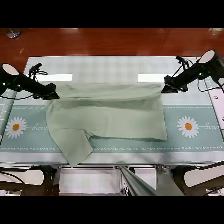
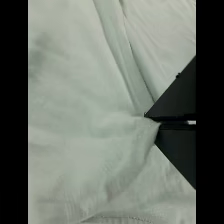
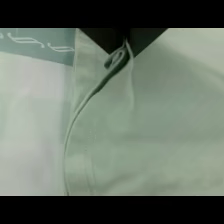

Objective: Fold the shirts.

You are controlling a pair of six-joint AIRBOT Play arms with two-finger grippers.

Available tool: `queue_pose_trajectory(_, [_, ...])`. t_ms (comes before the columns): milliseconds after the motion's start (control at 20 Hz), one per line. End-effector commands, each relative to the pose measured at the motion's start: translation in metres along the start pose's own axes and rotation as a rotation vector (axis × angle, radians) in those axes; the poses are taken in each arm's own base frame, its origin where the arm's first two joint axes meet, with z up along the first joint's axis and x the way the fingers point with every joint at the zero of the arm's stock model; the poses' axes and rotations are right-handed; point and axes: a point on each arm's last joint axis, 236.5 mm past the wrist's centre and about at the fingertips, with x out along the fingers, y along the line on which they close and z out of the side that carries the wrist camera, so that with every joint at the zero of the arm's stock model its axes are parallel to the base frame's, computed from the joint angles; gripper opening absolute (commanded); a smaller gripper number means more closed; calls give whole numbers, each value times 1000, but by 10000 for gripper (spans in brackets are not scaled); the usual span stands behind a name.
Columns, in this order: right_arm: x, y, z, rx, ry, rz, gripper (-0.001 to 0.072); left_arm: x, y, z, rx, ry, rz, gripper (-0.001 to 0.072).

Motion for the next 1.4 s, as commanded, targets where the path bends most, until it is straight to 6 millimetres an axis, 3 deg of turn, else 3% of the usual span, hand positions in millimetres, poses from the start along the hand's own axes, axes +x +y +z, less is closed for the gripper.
queue_pose_trajectory(0, [17,-4,-8,12,27,-11,37,1,3,-6,9,28,11,20])
queue_pose_trajectory(100, [27,-10,-9,36,27,-14,38,3,3,-7,3,33,8,30])
queue_pose_trajectory(150, [30,-7,-8,46,24,1,122,4,2,-10,-29,47,3,168])
queue_pose_trajectory(200, [30,-2,-7,54,18,25,426,4,1,-14,-61,66,-1,559])
queue_pose_trajectory(250, [28,7,-7,57,18,60,640,2,0,-19,-82,88,-5,700])
queue_pose_trajectory(350, [11,11,-11,57,16,81,627,-12,7,-29,-154,137,27,699])
queue_pose_trajectory(400, [-2,4,-14,54,7,57,627,-24,17,-40,-189,164,67,699])
queue_pose_trajectory(550, [-49,-60,-41,109,-50,-204,630,-59,54,-89,-250,250,178,700])
queue_pose_trajectory(600, [-57,-68,-49,129,-109,-215,633,-62,55,-97,-287,189,141,700])
queue_pose_trajectory(650, [-59,-64,-55,176,-189,-148,633,-61,50,-101,-292,108,81,700])
queue_pose_trajectory(750, [-57,-30,-72,173,-324,70,633,-57,39,-112,-337,-42,-35,700])
queue_pose_trajectory(850, [-53,-8,-98,150,-384,183,633,-51,42,-139,-395,-75,-71,700])
queue_pose_trajectory(1050, [-28,2,-144,148,-326,219,633,-27,37,-194,-588,42,-137,700])
queue_pose_trajectory(1200, [-16,3,-156,167,-288,235,632,-11,36,-206,-600,60,-135,700])
queue_pose_trajectory(1350, [-15,7,-162,165,-261,252,632,-1,33,-203,-572,21,-167,700])
